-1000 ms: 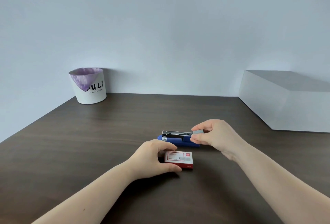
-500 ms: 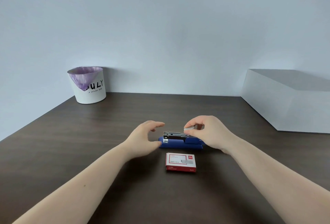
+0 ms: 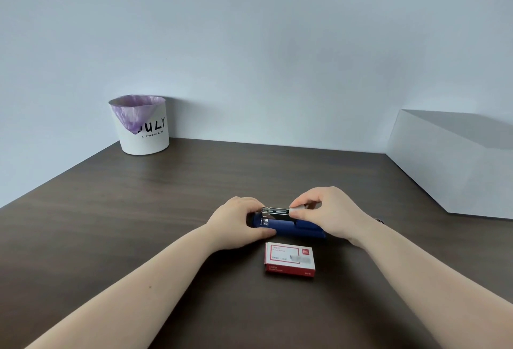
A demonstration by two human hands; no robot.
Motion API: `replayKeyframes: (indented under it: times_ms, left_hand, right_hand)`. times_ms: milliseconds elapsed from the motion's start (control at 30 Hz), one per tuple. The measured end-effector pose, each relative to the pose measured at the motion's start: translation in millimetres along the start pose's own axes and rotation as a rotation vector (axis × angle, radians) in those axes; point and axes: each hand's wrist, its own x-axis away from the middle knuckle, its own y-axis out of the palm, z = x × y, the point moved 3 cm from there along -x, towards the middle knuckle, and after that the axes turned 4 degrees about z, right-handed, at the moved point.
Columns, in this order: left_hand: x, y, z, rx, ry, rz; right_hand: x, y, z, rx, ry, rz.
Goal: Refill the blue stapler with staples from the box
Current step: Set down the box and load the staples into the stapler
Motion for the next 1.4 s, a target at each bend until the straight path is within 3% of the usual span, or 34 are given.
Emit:
replayKeyframes:
  times_ms: [600, 733, 833, 1000, 1400]
  left_hand:
    - [1, 3, -4, 0.016, -0.004, 0.012]
    - [2, 2, -3, 0.008, -0.008, 0.024]
    - [1, 3, -4, -0.002, -0.012, 0.034]
    - [1, 3, -3, -0.009, -0.012, 0.037]
    - [2, 3, -5, 0.009, -0.029, 0.031]
  right_hand:
    - [1, 5, 1, 0.021, -0.01, -0.054]
    - [3, -11, 10, -0.129, 0.046, 0.059]
    - [6, -19, 12, 0.009, 0.023, 0.121]
    - [6, -11, 5, 0.237, -0.056, 0.004]
    - [4, 10, -23, 0.33, -0.186, -0.128]
